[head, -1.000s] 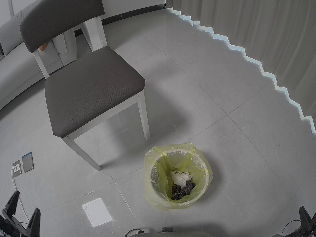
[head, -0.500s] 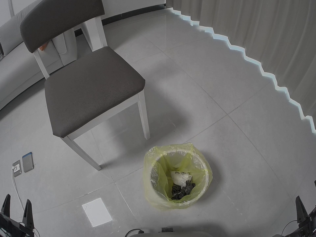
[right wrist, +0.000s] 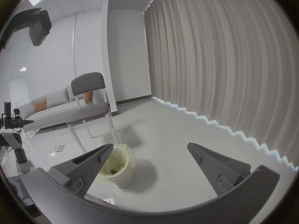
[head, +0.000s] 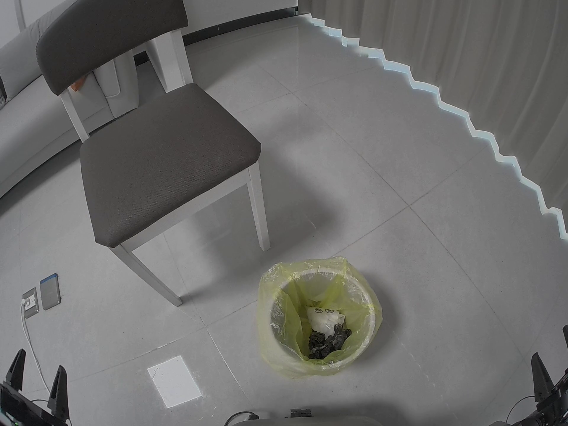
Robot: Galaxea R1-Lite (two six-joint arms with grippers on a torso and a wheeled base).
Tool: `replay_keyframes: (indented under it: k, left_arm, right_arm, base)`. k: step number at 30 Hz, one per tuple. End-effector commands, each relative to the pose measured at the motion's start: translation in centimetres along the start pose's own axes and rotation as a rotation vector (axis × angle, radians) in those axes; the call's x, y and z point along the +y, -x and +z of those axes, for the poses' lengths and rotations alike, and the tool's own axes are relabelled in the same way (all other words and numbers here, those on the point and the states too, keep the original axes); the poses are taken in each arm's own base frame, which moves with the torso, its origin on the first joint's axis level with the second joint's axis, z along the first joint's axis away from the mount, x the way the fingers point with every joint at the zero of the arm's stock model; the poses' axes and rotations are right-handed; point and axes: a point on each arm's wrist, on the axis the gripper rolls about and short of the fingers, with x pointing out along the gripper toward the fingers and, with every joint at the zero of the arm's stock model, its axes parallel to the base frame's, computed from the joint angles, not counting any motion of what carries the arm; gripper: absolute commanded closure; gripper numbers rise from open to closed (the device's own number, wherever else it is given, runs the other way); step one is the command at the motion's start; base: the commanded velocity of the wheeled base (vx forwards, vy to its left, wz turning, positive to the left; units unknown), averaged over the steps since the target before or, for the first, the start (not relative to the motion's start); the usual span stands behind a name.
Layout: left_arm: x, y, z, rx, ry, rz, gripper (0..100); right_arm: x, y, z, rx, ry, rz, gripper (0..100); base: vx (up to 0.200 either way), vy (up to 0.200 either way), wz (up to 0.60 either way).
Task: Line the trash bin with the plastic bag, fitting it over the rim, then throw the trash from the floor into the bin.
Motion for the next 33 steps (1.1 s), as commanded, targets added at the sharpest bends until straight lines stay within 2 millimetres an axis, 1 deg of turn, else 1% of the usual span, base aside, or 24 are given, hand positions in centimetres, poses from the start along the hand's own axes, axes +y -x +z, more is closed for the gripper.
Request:
replay_keyframes:
  k: [1,3,7,8,12,14,18,19,20,23,26,28,33]
  left_arm:
    - [0.0,0.01,-0.3,0.003,-0.009,-0.007,0]
    - [-0.03,-0.02,-0.44,0.009,-0.022,-0.022,0]
    - [-0.06,-0.04,-0.5,0.009,-0.036,-0.034,0]
    - [-0.06,-0.04,-0.5,0.009,-0.036,-0.034,0]
    - [-0.06,-0.05,-0.52,0.009,-0.036,-0.034,0]
    - [-0.06,-0.05,-0.52,0.009,-0.037,-0.034,0]
    - [-0.06,-0.05,-0.52,0.009,-0.036,-0.034,0]
    - [-0.06,-0.05,-0.51,0.008,-0.026,-0.033,0]
    - [-0.05,-0.05,-0.51,0.008,-0.022,-0.03,0]
    - [-0.05,-0.05,-0.49,0.006,-0.025,-0.031,0]
    - [-0.06,-0.05,-0.49,0.006,-0.034,-0.034,0]
    - [-0.06,-0.05,-0.48,0.005,-0.034,-0.033,0]
    - [-0.06,-0.05,-0.48,0.005,-0.036,-0.034,0]
  right_arm:
    - [0.17,-0.03,-0.45,0.012,-0.003,0.085,0]
    - [0.27,-0.01,-0.48,0.019,0.0,0.131,0]
    - [0.23,0.0,-0.5,0.022,0.003,0.113,0]
    - [0.11,-0.02,-0.45,0.014,-0.007,0.061,0]
    - [-0.13,-0.04,-0.37,-0.003,0.016,-0.049,0]
    - [-0.14,-0.04,-0.45,0.004,0.026,-0.051,0]
    - [-0.16,-0.01,-0.43,0.009,-0.026,-0.061,0]
    - [-0.3,0.0,-0.58,0.02,-0.031,-0.12,0]
    - [-0.42,0.0,-0.96,0.049,0.004,-0.168,0]
    - [-0.42,0.03,-1.22,0.102,0.032,-0.166,0]
    - [-0.41,-0.08,-1.18,0.108,0.055,-0.129,0]
    - [-0.4,-0.11,-1.12,0.091,0.021,-0.12,0]
    - [-0.41,-0.03,-1.14,0.074,0.016,-0.144,0]
  base:
    - [0.0,0.0,0.0]
    - [0.0,0.0,0.0]
    - [0.0,0.0,0.0]
    - [0.0,0.0,0.0]
    - [0.0,0.0,0.0]
    - [0.0,0.0,0.0]
    - [0.0,0.0,0.0]
    - [0.0,0.0,0.0]
    - [0.0,0.0,0.0]
    - [0.0,0.0,0.0]
    - [0.0,0.0,0.0]
    - [0.0,0.0,0.0]
    - [0.0,0.0,0.0]
